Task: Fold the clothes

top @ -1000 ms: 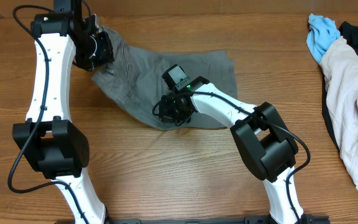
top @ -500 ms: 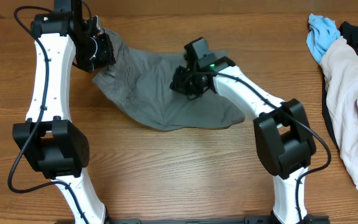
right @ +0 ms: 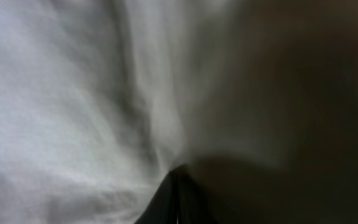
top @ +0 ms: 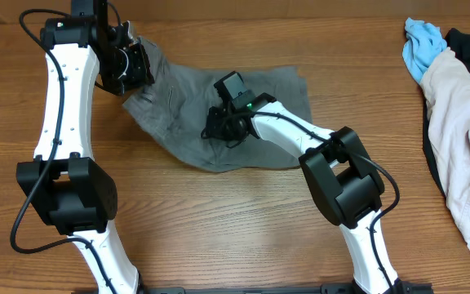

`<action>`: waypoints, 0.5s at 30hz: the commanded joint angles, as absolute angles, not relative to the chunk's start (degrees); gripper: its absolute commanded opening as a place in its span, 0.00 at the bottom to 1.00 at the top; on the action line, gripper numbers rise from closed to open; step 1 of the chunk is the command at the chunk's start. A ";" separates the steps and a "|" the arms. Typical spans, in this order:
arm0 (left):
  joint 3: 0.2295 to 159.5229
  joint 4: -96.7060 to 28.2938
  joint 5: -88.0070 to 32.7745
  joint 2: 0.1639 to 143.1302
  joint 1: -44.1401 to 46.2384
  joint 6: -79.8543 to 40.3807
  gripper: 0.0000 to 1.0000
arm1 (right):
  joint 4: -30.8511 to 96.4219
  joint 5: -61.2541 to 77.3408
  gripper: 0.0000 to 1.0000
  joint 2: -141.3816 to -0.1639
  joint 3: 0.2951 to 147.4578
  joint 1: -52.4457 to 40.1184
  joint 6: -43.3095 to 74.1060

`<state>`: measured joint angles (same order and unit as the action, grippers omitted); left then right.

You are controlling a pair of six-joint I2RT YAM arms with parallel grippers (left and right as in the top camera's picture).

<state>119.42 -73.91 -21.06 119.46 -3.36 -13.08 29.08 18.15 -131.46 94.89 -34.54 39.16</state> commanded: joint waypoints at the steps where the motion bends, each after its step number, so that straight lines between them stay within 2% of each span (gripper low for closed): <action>1: 121.03 -74.35 -24.32 116.44 -2.92 -11.99 0.08 | 28.32 16.16 0.04 -133.47 95.61 -35.20 37.43; 7: 121.03 -75.18 -23.81 113.84 -2.92 -11.73 0.08 | 28.93 23.99 0.04 -129.51 99.44 -32.29 35.73; 15: 121.03 -76.77 -23.83 111.24 -2.90 -11.75 0.09 | 27.68 24.08 0.04 -126.85 102.08 -26.72 36.40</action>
